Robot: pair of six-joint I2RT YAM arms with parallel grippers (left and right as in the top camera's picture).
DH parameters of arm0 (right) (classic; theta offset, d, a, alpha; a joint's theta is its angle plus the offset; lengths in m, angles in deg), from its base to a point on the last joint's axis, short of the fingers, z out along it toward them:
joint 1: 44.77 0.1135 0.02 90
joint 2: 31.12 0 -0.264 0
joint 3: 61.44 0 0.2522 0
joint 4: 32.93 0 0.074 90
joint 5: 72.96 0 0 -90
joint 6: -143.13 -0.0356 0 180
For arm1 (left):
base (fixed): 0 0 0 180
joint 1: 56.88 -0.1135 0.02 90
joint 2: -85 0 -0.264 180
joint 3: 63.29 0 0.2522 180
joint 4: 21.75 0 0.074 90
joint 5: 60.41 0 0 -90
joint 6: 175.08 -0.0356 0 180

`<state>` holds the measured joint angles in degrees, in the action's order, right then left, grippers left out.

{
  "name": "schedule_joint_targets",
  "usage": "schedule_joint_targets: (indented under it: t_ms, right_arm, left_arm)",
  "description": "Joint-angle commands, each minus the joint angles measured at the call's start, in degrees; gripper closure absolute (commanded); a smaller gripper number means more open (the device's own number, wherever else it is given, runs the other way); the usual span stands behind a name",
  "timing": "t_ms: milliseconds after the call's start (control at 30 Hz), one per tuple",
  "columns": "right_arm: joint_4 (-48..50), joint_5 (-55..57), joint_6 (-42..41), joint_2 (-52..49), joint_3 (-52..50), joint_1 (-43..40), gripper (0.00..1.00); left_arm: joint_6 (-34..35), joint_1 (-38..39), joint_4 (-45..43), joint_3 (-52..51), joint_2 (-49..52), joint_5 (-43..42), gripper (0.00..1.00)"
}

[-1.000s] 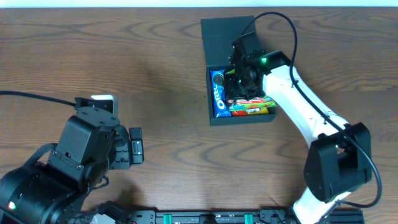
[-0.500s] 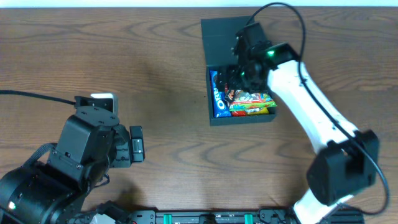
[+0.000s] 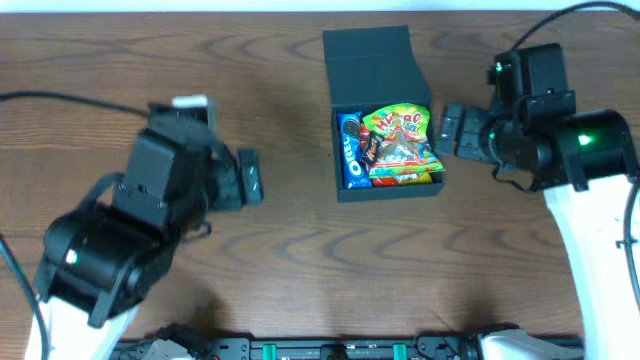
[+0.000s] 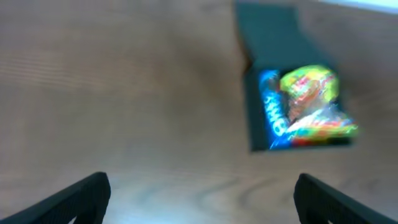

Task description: Pack container

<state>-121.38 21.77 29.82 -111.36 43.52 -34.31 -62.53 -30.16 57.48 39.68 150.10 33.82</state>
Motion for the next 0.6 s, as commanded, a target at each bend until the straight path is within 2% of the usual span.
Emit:
schedule_joint_targets:
  t_ms: [0,133,267,500,567]
  right_arm:
    - [0.2,1.8,-2.6,-0.3,-5.5,-3.1,0.01]
    - [1.3,1.5,-2.8,-0.3,-11.1,-5.5,0.01]
    - [3.0,1.4,-2.8,-0.4,-13.9,-7.4,0.01]
    - [3.1,1.4,-2.8,-0.4,-14.1,-12.3,0.01]
    - [3.2,1.5,-2.8,-0.4,-14.2,-12.8,0.01]
  left_arm:
    - [-4.8,-5.5,-4.6,0.1,5.2,-14.5,0.05]
    - [-4.5,-11.0,-10.6,0.3,15.6,-20.5,0.05]
    - [-4.5,-13.1,-17.3,4.6,29.5,-31.6,0.05]
    - [-3.2,-13.0,-18.5,24.3,54.5,-43.0,0.05]
    - [-1.9,-12.9,-18.5,28.4,59.1,-43.3,0.05]
